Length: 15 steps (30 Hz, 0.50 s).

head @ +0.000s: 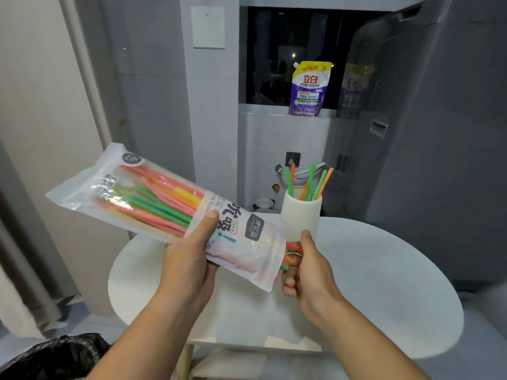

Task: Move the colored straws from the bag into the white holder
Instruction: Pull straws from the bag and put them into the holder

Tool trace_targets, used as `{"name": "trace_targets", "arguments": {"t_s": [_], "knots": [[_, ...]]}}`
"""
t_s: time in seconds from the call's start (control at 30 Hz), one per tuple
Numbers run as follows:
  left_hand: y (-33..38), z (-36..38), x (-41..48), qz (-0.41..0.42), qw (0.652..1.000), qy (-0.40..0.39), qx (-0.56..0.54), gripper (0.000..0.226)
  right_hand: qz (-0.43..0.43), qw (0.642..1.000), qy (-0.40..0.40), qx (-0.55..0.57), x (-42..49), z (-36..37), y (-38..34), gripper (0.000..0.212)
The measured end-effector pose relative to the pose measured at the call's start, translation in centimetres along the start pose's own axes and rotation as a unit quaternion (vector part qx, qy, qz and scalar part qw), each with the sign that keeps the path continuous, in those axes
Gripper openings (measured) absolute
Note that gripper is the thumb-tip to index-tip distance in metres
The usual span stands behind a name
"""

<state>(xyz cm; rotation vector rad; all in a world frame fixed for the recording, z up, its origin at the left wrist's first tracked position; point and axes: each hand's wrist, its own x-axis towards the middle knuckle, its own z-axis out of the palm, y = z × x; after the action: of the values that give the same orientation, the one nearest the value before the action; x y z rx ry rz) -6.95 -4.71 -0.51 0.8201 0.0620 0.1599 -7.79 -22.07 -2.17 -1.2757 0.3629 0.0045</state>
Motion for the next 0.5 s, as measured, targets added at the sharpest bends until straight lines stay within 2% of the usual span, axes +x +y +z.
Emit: {"name": "trace_targets", "arguments": {"t_s": [0.13, 0.23, 0.33, 0.5], "knots": [[-0.08, 0.44, -0.49, 0.020, 1.000, -0.009, 0.017, 0.041, 0.024, 0.999, -0.006, 0.023, -0.12, 0.05, 0.31, 0.046], [-0.18, 0.33, -0.50, 0.012, 1.000, -0.002, 0.016, 0.033, 0.014, 1.000, -0.011, 0.006, -0.21, 0.07, 0.37, 0.049], [-0.16, 0.06, -0.35, -0.003, 1.000, 0.006, 0.011, 0.026, -0.016, 1.000, -0.019, -0.018, -0.18, 0.03, 0.55, 0.050], [-0.05, -0.28, 0.01, -0.045, 0.998, 0.033, -0.008, 0.034, -0.086, 0.995, -0.018, -0.054, 0.14, -0.27, 0.70, 0.038]]}}
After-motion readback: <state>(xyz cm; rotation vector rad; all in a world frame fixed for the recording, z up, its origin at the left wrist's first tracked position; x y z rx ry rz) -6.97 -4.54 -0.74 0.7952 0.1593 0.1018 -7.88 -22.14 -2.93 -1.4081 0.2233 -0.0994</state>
